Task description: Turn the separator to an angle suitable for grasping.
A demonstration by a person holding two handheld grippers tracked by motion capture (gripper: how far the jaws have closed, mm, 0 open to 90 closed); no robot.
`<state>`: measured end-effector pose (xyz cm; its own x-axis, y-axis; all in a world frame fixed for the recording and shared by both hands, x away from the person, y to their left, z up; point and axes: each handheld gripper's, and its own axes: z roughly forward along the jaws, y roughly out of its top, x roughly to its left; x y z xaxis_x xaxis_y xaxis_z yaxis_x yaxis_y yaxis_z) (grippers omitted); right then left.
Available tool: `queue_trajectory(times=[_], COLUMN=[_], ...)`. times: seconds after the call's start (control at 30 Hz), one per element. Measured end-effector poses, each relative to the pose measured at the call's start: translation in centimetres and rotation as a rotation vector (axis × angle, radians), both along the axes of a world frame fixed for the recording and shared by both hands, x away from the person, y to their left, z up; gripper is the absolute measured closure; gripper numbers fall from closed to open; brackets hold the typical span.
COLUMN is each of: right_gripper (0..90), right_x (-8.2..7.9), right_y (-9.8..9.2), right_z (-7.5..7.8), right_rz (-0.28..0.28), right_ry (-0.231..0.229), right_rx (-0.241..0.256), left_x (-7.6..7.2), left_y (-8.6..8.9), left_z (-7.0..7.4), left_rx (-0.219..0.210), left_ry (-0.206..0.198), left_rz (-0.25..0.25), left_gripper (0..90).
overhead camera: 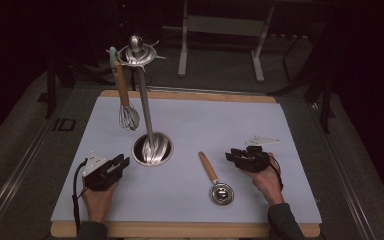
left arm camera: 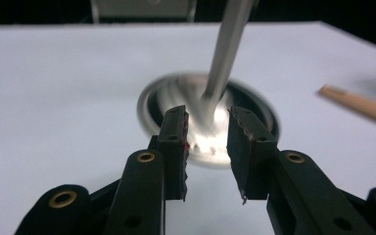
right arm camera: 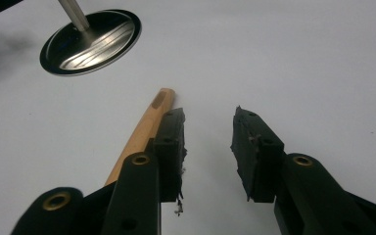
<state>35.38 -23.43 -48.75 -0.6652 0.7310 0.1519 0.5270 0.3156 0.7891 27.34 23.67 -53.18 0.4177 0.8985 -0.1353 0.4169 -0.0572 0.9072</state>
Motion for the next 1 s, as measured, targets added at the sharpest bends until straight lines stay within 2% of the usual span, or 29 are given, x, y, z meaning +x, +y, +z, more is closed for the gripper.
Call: queue_trajectory(times=[0.1, 0.33, 0.47, 0.5, 0.6, 0.67, 0.8, 0.87, 0.9, 1.0], right_gripper=[65.1, 66.3, 71.7, 79.4, 88.8, 89.6, 89.9, 89.9, 89.8, 89.8], right_x=[0.0, -0.1, -0.1, 0.0, 0.2, 0.3, 1.1, 1.2, 1.5, 1.7], right_y=[0.3, 1.0, 1.5, 2.0, 2.5, 2.7, 4.2, 4.5, 5.4, 6.2], right_z=[-0.1, -0.3, -0.3, -0.4, -0.4, -0.4, -1.0, -1.2, -1.7, -2.3], right_rz=[0.007, 0.024, 0.038, 0.051, 0.051, 0.052, 0.071, 0.074, 0.081, 0.076], right_ry=[-0.004, -0.001, 0.001, 0.0, 0.007, 0.012, 0.045, 0.054, 0.084, 0.105], right_rx=[-0.013, -0.036, -0.053, -0.07, -0.089, -0.093, -0.157, -0.165, -0.195, -0.238], left_x=[0.3, 0.5, 0.5, 0.5, 0.5, 0.5, 0.4, 0.4, 0.5, 0.5], left_y=[-0.1, -0.2, -0.3, -0.3, -0.4, -0.4, -0.4, -0.4, -0.3, -0.3], left_z=[-0.6, -0.7, -0.8, -0.8, -0.8, -0.8, -0.8, -0.8, -0.8, -0.8], left_rx=[0.012, 0.022, 0.026, 0.031, 0.035, 0.035, 0.038, 0.036, 0.03, 0.029], left_ry=[0.033, 0.044, 0.044, 0.044, 0.044, 0.044, 0.043, 0.044, 0.048, 0.05], left_rz=[0.008, 0.006, 0.007, 0.005, 0.007, 0.007, 0.009, 0.009, 0.009, 0.008], left_gripper=[69.0, 67.0, 65.9, 65.7, 65.0, 64.8, 64.5, 64.2, 63.6, 63.6])
